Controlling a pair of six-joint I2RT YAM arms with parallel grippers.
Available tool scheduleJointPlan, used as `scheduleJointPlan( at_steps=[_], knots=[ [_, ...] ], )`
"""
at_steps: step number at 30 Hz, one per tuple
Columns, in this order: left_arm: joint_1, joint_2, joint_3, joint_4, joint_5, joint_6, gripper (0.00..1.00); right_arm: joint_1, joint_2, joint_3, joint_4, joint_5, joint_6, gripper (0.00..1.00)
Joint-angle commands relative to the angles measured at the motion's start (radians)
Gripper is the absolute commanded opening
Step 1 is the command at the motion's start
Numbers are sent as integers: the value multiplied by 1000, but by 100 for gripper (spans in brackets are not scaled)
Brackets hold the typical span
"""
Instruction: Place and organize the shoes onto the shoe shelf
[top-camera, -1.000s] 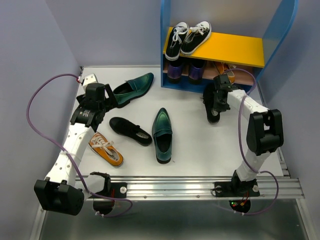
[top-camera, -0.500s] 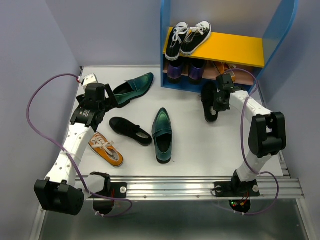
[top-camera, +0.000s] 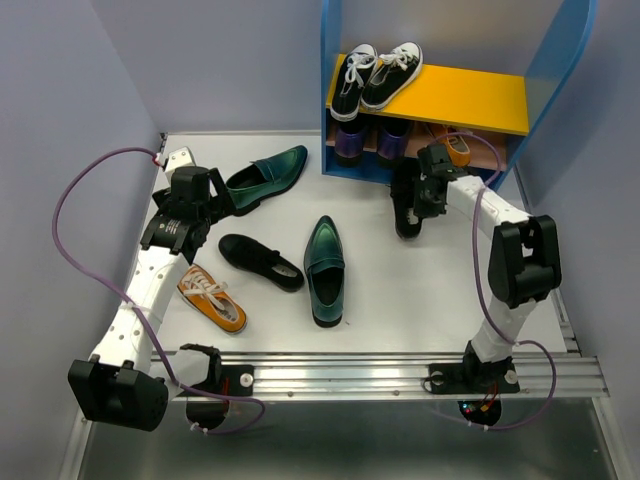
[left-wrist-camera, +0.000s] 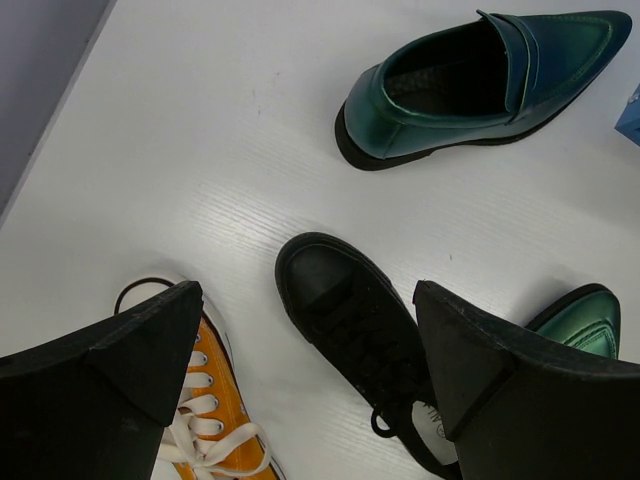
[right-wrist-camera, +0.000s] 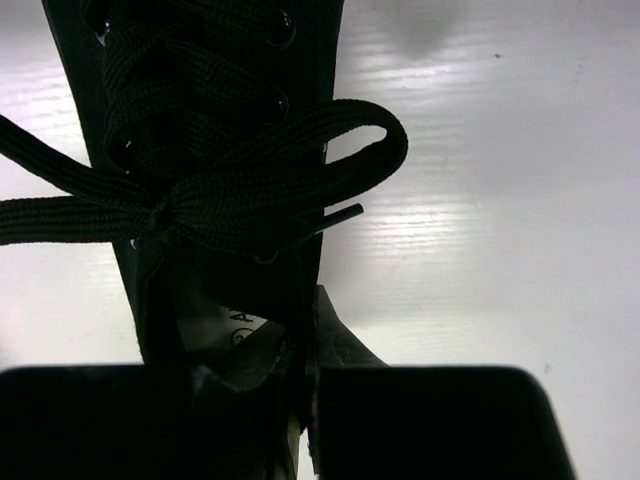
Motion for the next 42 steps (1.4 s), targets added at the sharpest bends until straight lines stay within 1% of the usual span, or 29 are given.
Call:
scheduleJointPlan(
  at_steps=[1, 5, 9, 15, 18, 24, 25, 26, 27, 28, 30, 34, 37, 42],
  knots=[
    [-3, -25, 43, -1, -27, -1, 99, 20, 27, 104, 93, 9, 47, 1],
    [-3, -30, 52, -14, -37, 4, 99, 20, 68, 164, 92, 35, 77, 1],
    [-2, -35, 55, -18, -46, 11, 99, 20, 96, 207, 92, 23, 71, 1],
    [-3, -27, 54, -11, -39, 8, 99, 38, 104, 221, 93, -12, 99, 1],
    [-2, -21, 60, -10, -31, 7, 99, 60, 108, 218, 106, -9, 114, 1],
    [-2, -30, 68, -18, -39, 14, 99, 60, 130, 224, 115, 8, 139, 1],
    [-2, -33, 68, -21, -42, 16, 99, 60, 131, 224, 115, 11, 142, 13],
    [-3, -35, 68, -23, -46, 16, 99, 60, 127, 221, 115, 12, 143, 21],
    [-2, -38, 66, -24, -48, 17, 99, 60, 121, 213, 115, 11, 146, 38],
    [-2, -38, 66, -24, -48, 17, 99, 60, 115, 208, 115, 9, 146, 41],
    [-2, -38, 62, -23, -45, 17, 99, 60, 85, 190, 115, 14, 145, 43],
    [-3, -30, 57, -14, -36, 14, 99, 60, 30, 149, 115, 6, 150, 43],
    [-3, -27, 55, -7, -27, 10, 99, 69, -16, 74, 121, -2, 165, 43],
    [-3, -28, 49, -4, -27, 11, 99, 89, -48, -17, 152, -17, 195, 44]
  ],
)
